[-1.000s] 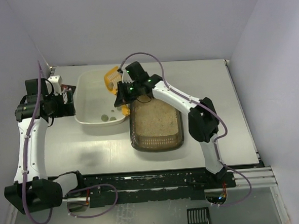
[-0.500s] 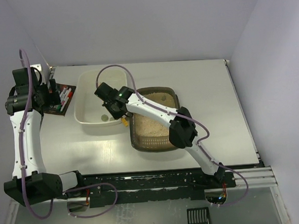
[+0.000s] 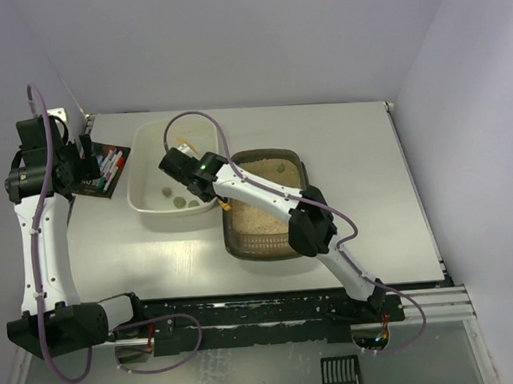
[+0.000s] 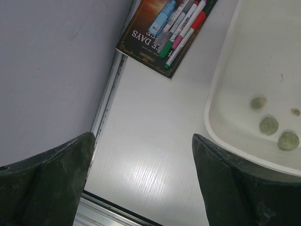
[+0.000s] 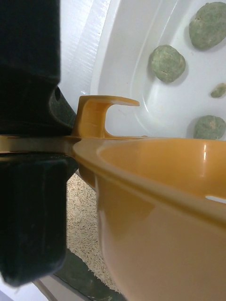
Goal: Clean the litter box
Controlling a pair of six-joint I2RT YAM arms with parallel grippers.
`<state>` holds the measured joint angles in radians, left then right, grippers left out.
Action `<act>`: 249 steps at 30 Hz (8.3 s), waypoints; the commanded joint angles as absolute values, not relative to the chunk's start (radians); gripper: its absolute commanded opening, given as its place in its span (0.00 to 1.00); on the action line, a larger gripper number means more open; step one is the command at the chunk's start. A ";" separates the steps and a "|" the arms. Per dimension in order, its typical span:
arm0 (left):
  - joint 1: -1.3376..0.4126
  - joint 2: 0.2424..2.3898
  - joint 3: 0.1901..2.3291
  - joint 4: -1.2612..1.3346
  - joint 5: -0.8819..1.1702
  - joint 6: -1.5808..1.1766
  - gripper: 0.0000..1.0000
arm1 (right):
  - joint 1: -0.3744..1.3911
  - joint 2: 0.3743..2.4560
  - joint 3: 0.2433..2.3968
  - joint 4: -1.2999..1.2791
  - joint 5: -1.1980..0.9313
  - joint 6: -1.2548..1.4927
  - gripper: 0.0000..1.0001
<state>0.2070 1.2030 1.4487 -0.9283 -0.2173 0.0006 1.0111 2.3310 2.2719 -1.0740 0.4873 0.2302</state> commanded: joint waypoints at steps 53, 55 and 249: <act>-0.546 2.318 2.271 -0.560 0.371 0.185 0.99 | 0.569 1.260 0.434 0.809 -0.967 1.814 0.00; -0.547 2.353 2.319 -0.568 0.403 0.186 0.99 | 0.569 1.357 0.446 0.975 -0.982 1.923 0.00; -0.390 2.337 2.247 -0.753 0.643 0.022 0.66 | 0.379 1.760 1.392 -0.903 -0.682 0.751 0.00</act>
